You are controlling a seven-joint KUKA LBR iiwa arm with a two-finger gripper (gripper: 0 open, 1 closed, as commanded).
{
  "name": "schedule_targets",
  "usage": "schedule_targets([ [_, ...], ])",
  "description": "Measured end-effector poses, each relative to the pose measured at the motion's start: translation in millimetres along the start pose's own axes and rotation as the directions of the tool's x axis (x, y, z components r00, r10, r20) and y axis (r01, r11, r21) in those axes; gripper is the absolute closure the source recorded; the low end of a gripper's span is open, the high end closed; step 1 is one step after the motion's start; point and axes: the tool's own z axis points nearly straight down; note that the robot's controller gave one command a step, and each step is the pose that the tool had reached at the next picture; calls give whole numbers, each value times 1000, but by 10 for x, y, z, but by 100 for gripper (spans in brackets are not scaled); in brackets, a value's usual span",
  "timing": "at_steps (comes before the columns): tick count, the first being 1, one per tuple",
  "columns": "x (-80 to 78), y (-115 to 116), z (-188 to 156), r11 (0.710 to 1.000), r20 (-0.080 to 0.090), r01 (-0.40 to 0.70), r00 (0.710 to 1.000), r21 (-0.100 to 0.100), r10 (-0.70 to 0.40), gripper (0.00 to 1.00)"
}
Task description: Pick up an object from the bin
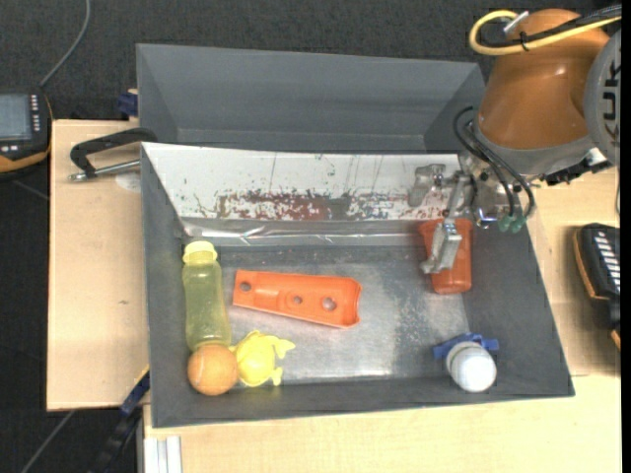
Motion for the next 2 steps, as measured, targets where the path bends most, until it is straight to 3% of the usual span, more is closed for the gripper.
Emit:
schedule_targets([
  [1, -14, 1, -50, 1000, 9, 1, 1000, 1, -1, 0],
  [2, 38, 130, 339, 999, 14, 43, 999, 2, -43, 0],
])
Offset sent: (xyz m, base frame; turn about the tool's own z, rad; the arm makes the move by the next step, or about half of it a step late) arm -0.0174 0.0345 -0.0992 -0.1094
